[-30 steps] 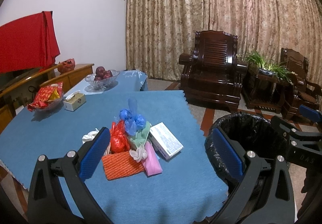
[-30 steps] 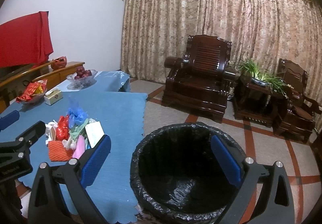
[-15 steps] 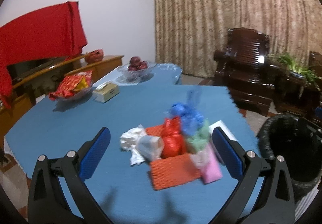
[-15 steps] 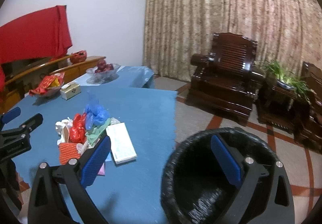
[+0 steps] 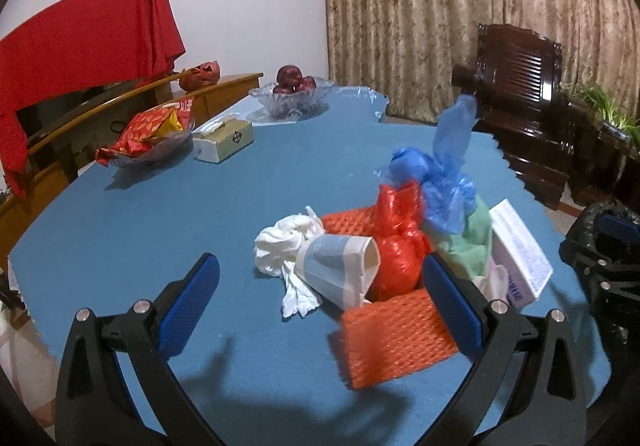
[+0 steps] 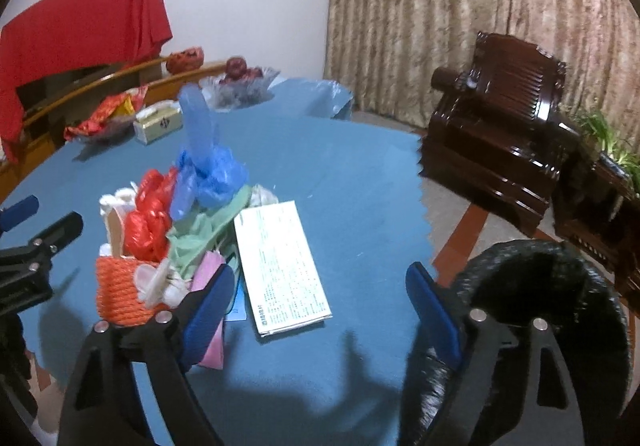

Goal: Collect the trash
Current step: 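Grasp the blue plastic bag with the left tool while the right tool grasps the white box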

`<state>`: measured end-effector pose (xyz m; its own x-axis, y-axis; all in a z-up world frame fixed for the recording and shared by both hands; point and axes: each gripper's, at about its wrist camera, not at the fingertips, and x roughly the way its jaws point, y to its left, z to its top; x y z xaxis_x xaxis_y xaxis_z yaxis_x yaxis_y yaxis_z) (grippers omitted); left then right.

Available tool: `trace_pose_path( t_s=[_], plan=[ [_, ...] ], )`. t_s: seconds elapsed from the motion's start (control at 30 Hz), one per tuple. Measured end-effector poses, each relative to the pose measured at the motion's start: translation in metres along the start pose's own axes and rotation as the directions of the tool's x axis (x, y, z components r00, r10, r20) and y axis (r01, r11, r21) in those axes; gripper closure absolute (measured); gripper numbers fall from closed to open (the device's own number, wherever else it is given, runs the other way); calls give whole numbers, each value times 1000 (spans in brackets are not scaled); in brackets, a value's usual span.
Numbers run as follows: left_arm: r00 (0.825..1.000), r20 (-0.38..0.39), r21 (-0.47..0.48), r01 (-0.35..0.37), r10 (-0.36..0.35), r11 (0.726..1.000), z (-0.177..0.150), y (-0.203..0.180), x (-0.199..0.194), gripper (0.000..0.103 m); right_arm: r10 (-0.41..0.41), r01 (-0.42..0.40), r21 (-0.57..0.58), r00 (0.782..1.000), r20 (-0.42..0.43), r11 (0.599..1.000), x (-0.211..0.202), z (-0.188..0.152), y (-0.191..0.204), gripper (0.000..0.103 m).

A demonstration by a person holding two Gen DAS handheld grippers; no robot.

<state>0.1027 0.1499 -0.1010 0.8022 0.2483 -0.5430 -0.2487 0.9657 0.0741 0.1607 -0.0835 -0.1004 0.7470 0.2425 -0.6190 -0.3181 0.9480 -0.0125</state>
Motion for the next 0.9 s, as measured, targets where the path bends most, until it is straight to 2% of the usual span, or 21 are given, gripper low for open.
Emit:
trace_pose_path(
  t_s=[0.47, 0.6, 0.67, 0.8, 0.9],
  plan=[
    [999, -44, 13, 25, -25, 1000, -7, -4, 29, 5, 41, -45, -35, 994, -101, 998, 47, -7, 10, 20],
    [998, -43, 14, 43, -43, 999, -3, -7, 32, 5, 71, -75, -24, 988, -136, 997, 57, -9, 8, 31],
    [998, -37, 19, 50, -50, 999, 0, -10, 32, 5, 95, -99, -21, 983, -158, 995, 62, -11, 8, 41],
    [997, -28, 20, 72, -72, 997, 6, -18, 31, 5, 107, -106, 11, 983, -152, 994, 59, -11, 3, 42],
    [996, -20, 30, 89, -89, 996, 10, -26, 31, 5, 80, -74, 43, 988, -134, 996, 53, -9, -8, 44]
  ],
)
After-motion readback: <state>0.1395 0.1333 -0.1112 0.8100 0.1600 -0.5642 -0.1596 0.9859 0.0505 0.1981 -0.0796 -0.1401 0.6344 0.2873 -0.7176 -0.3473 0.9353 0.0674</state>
